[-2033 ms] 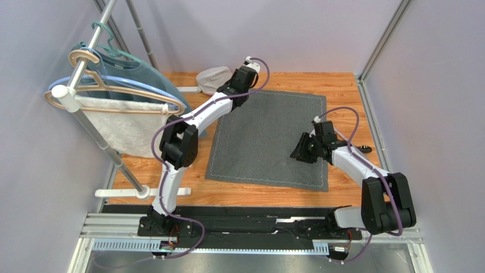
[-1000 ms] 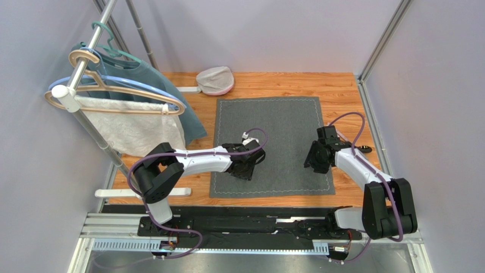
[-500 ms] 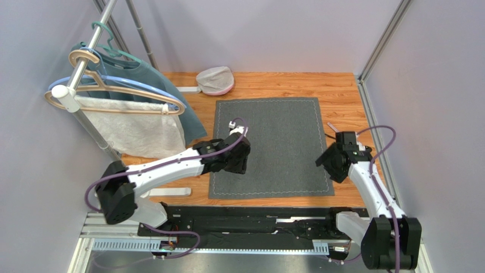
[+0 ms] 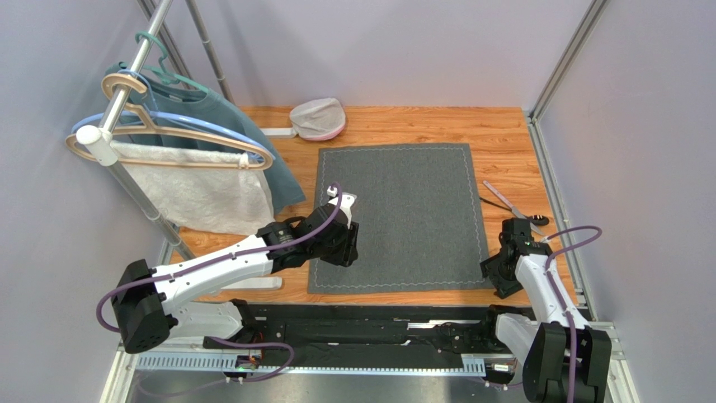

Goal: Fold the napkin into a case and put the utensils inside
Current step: Pick up the flattened napkin from the center of the board.

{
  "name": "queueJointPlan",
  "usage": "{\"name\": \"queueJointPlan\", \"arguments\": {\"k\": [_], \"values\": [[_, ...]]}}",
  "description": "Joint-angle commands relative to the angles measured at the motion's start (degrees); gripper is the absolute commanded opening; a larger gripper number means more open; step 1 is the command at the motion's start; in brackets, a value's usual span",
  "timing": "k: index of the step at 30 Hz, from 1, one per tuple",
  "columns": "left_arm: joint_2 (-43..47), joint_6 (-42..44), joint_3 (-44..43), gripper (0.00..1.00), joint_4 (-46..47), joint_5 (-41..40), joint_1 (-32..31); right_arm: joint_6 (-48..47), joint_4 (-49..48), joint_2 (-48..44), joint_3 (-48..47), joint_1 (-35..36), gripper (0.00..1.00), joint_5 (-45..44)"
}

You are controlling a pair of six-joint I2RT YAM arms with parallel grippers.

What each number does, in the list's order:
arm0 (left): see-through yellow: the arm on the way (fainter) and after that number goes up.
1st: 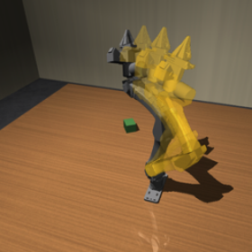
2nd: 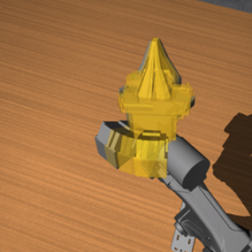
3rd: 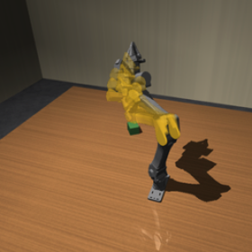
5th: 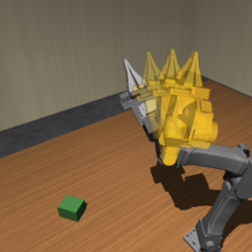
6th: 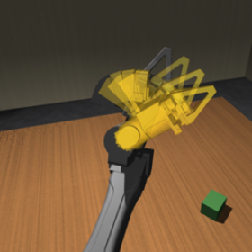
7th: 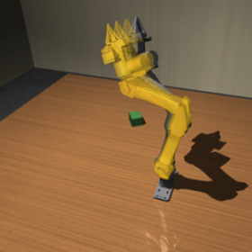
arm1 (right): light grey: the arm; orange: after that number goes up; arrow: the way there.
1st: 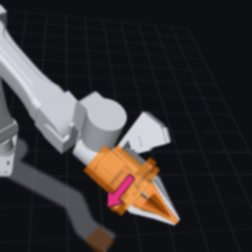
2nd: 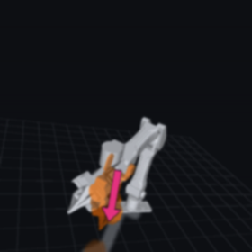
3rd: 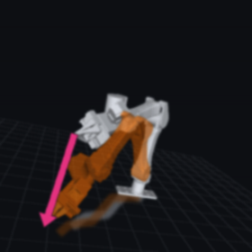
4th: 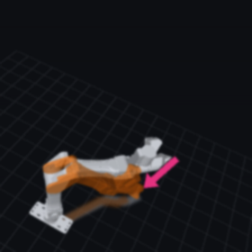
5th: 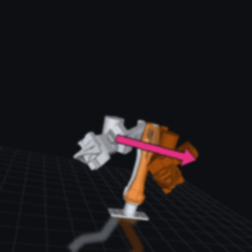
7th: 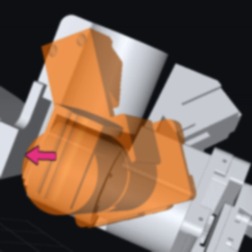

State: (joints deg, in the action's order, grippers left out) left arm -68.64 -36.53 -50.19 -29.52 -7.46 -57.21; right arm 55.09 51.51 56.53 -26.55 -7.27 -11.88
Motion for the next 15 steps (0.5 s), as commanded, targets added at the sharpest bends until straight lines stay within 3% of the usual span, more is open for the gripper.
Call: {"name": "queueJointPlan", "arguments": {"k": [1, 4, 5, 10, 15], "values": [[2.99, 0.59, 1.85, 0.49, 1.40, 0.87, -0.01, 1.34, -7.19, 5.16, 2.47, -0.20, 0.51, 0.10], [3.60, -3.17, 2.91, 0.50, -2.28, -2.01, -0.01, -1.03, -6.95, 7.89, -0.25, 0.15, 0.38, 1.24], [3.78, -4.50, 3.17, 0.50, -3.52, -3.33, -0.01, -0.95, -6.34, 7.98, -0.61, 0.15, 0.28, 1.42], [3.34, -12.40, 3.79, 0.53, -11.52, -9.14, -0.01, -0.78, -2.92, 2.28, -1.58, 1.11, 0.05, 1.60], [-1.83, -20.32, 5.71, 0.54, -16.35, -8.44, 0.08, -2.96, -2.20, -4.32, -2.28, 1.82, 0.00, 3.52]]}}
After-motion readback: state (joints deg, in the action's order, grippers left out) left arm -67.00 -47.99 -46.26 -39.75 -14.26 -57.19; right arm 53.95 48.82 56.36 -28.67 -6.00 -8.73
